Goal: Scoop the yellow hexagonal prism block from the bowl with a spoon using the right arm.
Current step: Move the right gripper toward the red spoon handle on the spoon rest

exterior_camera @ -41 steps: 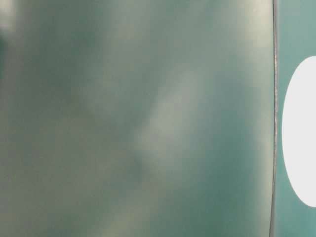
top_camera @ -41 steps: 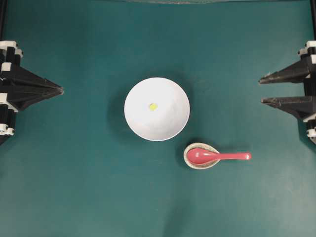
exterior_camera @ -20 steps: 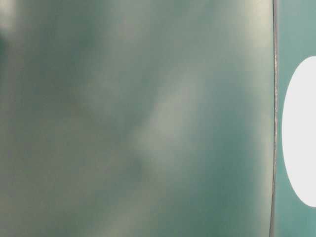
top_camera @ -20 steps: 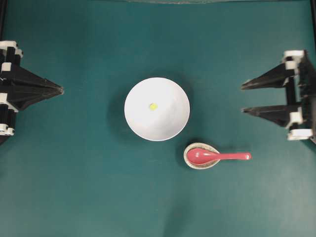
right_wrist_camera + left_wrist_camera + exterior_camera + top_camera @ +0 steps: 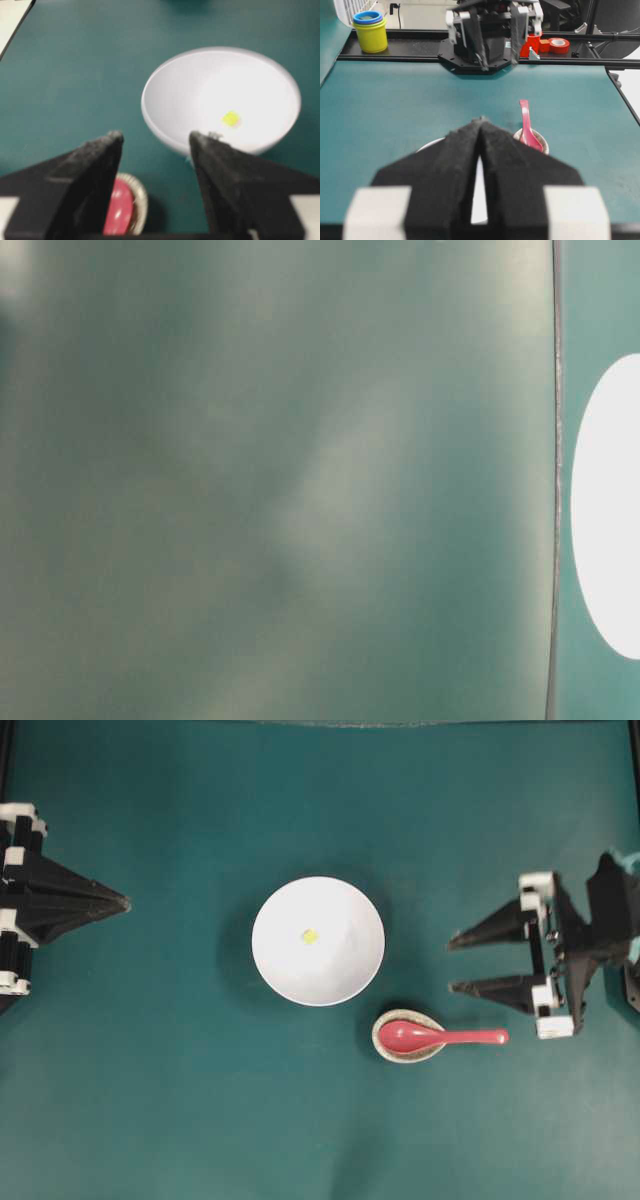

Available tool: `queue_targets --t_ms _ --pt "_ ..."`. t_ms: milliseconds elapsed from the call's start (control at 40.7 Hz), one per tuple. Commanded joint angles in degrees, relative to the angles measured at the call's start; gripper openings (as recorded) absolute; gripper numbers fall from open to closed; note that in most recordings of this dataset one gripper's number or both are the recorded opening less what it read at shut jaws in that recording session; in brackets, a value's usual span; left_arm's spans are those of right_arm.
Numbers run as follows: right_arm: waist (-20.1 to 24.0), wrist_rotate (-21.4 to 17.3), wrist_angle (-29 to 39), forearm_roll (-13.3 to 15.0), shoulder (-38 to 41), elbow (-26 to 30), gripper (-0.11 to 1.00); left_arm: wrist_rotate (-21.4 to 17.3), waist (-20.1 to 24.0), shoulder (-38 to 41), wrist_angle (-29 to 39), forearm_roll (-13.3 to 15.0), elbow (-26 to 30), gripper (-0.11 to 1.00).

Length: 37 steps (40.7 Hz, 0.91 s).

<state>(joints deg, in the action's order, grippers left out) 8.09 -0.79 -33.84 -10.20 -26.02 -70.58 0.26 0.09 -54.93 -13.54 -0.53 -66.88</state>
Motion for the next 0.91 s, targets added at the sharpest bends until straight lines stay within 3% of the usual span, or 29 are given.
queue_targets --t_ms 0,319,638,884 --pt "2.5 0.1 -4.7 -1.8 2.3 -0.5 0.6 0.1 0.0 0.4 -0.3 -0.1 1.3 0.0" --pt "10.1 0.1 -12.6 -7.4 9.1 -3.1 0.6 0.1 0.0 0.0 -0.4 -0.1 1.4 0.0" --pt "16.3 0.1 -21.7 -14.9 18.0 -5.2 0.6 0.1 0.0 -0.4 -0.6 -0.1 1.7 0.0" --pt "20.7 0.1 -28.8 -17.8 25.0 -5.0 0.58 0.1 0.0 -0.5 -0.4 -0.1 1.8 0.0"
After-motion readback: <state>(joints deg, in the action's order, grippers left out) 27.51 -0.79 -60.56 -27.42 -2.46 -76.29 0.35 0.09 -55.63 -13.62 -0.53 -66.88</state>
